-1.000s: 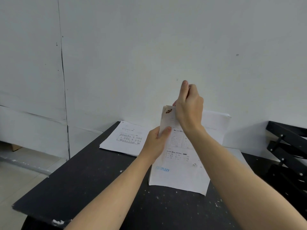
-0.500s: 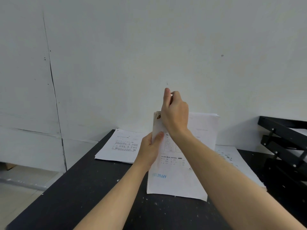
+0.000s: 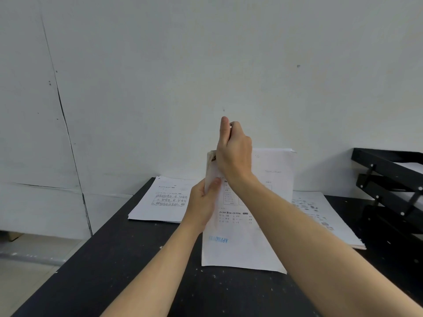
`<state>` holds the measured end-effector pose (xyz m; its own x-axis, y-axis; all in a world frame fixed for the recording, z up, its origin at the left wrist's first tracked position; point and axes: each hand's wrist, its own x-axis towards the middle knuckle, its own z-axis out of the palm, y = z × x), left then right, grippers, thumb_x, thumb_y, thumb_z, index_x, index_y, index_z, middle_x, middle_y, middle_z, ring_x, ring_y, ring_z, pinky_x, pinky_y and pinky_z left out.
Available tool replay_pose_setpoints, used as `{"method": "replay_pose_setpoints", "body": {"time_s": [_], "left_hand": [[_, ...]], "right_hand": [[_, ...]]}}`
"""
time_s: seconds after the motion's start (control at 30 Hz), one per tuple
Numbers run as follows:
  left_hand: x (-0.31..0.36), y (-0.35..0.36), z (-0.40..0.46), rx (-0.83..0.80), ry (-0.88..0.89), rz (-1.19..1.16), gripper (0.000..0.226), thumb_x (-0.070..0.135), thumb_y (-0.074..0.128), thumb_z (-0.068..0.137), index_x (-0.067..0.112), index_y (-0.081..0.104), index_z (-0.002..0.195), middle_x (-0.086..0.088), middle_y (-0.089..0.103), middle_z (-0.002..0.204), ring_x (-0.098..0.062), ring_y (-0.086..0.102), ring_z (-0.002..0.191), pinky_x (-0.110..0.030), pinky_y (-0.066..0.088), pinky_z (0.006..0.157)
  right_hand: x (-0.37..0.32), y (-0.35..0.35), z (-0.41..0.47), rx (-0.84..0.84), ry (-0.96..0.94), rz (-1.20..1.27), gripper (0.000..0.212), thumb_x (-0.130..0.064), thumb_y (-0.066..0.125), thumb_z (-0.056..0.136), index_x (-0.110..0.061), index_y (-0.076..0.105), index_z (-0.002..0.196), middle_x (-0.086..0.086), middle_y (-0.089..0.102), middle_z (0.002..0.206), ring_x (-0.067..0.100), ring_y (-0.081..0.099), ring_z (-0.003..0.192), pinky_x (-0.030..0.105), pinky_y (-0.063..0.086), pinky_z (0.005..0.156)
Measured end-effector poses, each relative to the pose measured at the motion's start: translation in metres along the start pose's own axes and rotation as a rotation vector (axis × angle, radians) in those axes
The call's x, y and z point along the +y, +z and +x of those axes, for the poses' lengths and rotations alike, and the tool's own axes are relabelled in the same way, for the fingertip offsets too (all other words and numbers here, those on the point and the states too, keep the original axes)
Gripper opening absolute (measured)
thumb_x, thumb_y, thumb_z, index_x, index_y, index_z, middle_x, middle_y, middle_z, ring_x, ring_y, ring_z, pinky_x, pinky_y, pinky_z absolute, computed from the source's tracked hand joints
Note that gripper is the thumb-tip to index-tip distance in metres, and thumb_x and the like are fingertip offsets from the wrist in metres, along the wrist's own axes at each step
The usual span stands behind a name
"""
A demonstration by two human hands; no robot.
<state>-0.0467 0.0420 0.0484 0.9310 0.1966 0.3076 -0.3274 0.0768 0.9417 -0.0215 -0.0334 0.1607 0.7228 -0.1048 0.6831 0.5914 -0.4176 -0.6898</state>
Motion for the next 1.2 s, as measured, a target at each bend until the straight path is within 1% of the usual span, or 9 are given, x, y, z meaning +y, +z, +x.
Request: {"method": "replay_pose_setpoints", "body": {"time_s": [0.4, 0.47, 0.53, 0.6, 0.77, 0.87, 0.97, 1.07, 1.2], "left_hand": [[-0.004, 0.000, -0.002, -0.016, -0.031, -0.011, 0.027, 0.029, 0.050, 0.106, 0.014, 0.072, 0.102, -0.014, 0.076, 0.101, -0.032, 0.072, 0.101, -0.047, 0.057, 0.089], [-0.001, 0.001, -0.001, -0.020, -0.042, -0.013, 0.027, 0.028, 0.049, 0.106, 0.013, 0.071, 0.104, -0.009, 0.078, 0.098, -0.027, 0.074, 0.098, -0.041, 0.059, 0.084], [0.001, 0.002, 0.000, -0.019, -0.057, -0.022, 0.026, 0.028, 0.050, 0.106, 0.013, 0.071, 0.106, -0.005, 0.079, 0.097, -0.023, 0.075, 0.095, -0.037, 0.059, 0.080], [0.001, 0.002, 0.000, -0.015, -0.083, -0.039, 0.026, 0.029, 0.051, 0.106, 0.013, 0.071, 0.107, -0.005, 0.079, 0.100, -0.023, 0.075, 0.096, -0.041, 0.061, 0.083], [0.001, 0.000, 0.001, 0.016, -0.109, -0.035, 0.024, 0.031, 0.052, 0.105, 0.017, 0.071, 0.109, -0.002, 0.079, 0.103, -0.022, 0.076, 0.097, -0.047, 0.060, 0.088], [0.005, -0.002, 0.002, 0.044, -0.126, -0.016, 0.024, 0.033, 0.052, 0.105, 0.019, 0.072, 0.108, 0.000, 0.079, 0.101, -0.020, 0.076, 0.095, -0.046, 0.061, 0.087], [0.008, -0.006, 0.002, 0.073, -0.127, 0.020, 0.025, 0.034, 0.051, 0.105, 0.020, 0.072, 0.109, 0.003, 0.079, 0.101, -0.019, 0.076, 0.097, -0.043, 0.060, 0.088], [0.012, -0.010, 0.001, 0.069, -0.138, 0.040, 0.028, 0.034, 0.049, 0.106, 0.019, 0.072, 0.111, 0.002, 0.079, 0.104, -0.020, 0.076, 0.099, -0.045, 0.059, 0.091], [0.018, -0.012, -0.004, 0.048, -0.167, -0.047, 0.028, 0.031, 0.049, 0.107, 0.015, 0.069, 0.116, -0.002, 0.079, 0.106, -0.023, 0.076, 0.098, -0.041, 0.062, 0.079]], "right_hand": [[0.005, 0.003, 0.000, -0.024, 0.021, 0.050, 0.048, -0.047, 0.033, 0.110, -0.021, 0.032, 0.070, -0.005, 0.039, 0.059, 0.016, 0.036, 0.055, 0.034, 0.029, 0.056], [0.005, 0.000, 0.002, -0.014, 0.025, 0.042, 0.050, -0.049, 0.030, 0.110, -0.018, 0.035, 0.071, -0.001, 0.044, 0.060, 0.019, 0.041, 0.056, 0.036, 0.032, 0.055], [0.004, -0.004, 0.005, 0.001, 0.060, 0.097, 0.053, -0.052, 0.025, 0.109, -0.014, 0.044, 0.078, 0.009, 0.060, 0.067, 0.026, 0.056, 0.063, 0.042, 0.045, 0.060], [0.002, -0.012, 0.010, 0.031, 0.122, 0.198, 0.053, -0.053, 0.023, 0.109, -0.014, 0.049, 0.084, 0.013, 0.069, 0.071, 0.025, 0.066, 0.067, 0.039, 0.053, 0.065], [-0.001, -0.041, 0.026, 0.172, 0.163, 0.400, 0.049, -0.052, 0.024, 0.110, -0.017, 0.048, 0.085, 0.014, 0.069, 0.067, 0.023, 0.065, 0.054, 0.034, 0.052, 0.059], [0.006, -0.063, 0.030, 0.196, 0.165, 0.397, 0.050, -0.051, 0.024, 0.109, -0.015, 0.048, 0.084, 0.013, 0.065, 0.065, 0.020, 0.060, 0.053, 0.036, 0.054, 0.057], [0.023, -0.088, 0.032, 0.194, 0.226, 0.367, 0.037, -0.038, 0.030, 0.105, -0.015, 0.044, 0.079, 0.018, 0.060, 0.071, 0.014, 0.052, 0.049, 0.027, 0.046, 0.047], [0.041, -0.115, 0.031, 0.220, 0.318, 0.294, 0.027, -0.025, 0.030, 0.097, -0.015, 0.041, 0.076, 0.018, 0.056, 0.077, 0.020, 0.051, 0.054, 0.021, 0.041, 0.040], [0.076, -0.143, 0.028, 0.151, 0.432, 0.081, 0.033, -0.029, 0.024, 0.098, -0.013, 0.045, 0.078, 0.020, 0.066, 0.085, 0.027, 0.058, 0.060, 0.030, 0.047, 0.052]]}}
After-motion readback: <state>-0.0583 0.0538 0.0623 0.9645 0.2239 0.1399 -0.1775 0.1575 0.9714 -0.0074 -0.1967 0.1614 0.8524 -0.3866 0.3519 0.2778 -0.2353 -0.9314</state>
